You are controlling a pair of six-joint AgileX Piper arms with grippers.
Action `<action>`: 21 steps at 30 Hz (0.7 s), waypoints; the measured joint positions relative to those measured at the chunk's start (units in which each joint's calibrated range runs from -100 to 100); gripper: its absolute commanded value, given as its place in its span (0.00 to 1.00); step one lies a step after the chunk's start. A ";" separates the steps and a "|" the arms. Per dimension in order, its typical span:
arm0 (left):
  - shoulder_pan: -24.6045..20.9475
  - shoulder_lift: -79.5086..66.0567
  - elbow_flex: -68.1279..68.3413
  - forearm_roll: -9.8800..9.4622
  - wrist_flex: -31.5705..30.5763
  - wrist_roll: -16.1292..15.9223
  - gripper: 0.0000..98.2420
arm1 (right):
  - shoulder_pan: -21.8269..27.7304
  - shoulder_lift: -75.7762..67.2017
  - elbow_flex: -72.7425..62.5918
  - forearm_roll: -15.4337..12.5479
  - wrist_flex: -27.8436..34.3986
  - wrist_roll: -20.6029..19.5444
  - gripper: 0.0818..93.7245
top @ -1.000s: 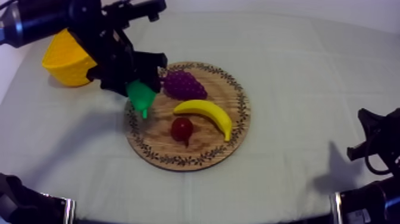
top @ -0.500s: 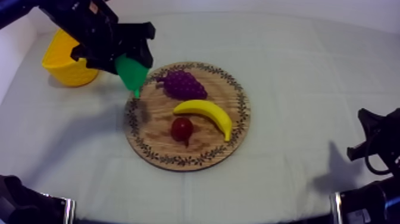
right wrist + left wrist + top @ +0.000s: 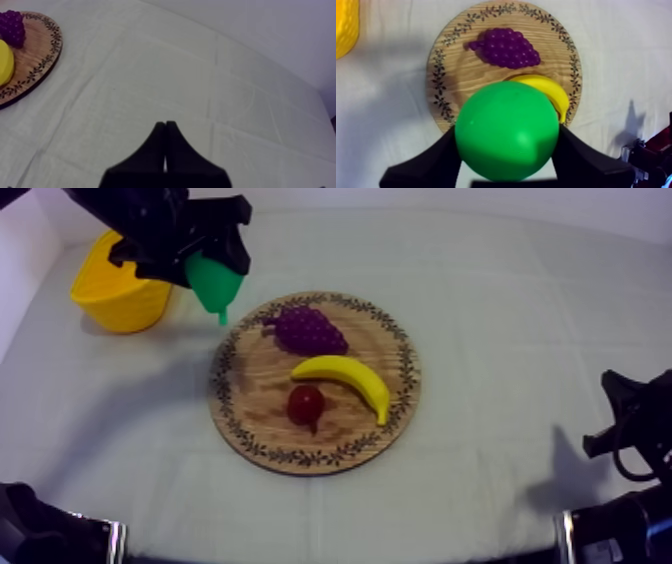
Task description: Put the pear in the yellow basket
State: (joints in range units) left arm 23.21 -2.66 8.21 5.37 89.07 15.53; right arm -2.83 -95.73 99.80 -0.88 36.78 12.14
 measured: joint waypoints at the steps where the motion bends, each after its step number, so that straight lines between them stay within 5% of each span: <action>1: -0.44 0.23 -0.04 -0.07 0.00 -0.21 0.53 | 0.00 0.00 0.00 0.00 0.00 0.00 0.00; 21: -14.04 8.62 -7.91 -0.99 0.44 -6.87 0.51 | 0.00 0.00 0.00 0.00 0.00 0.00 0.00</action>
State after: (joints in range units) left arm 9.18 5.97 0.30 4.38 89.51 8.67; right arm -2.83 -95.73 99.80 -0.88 36.78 12.14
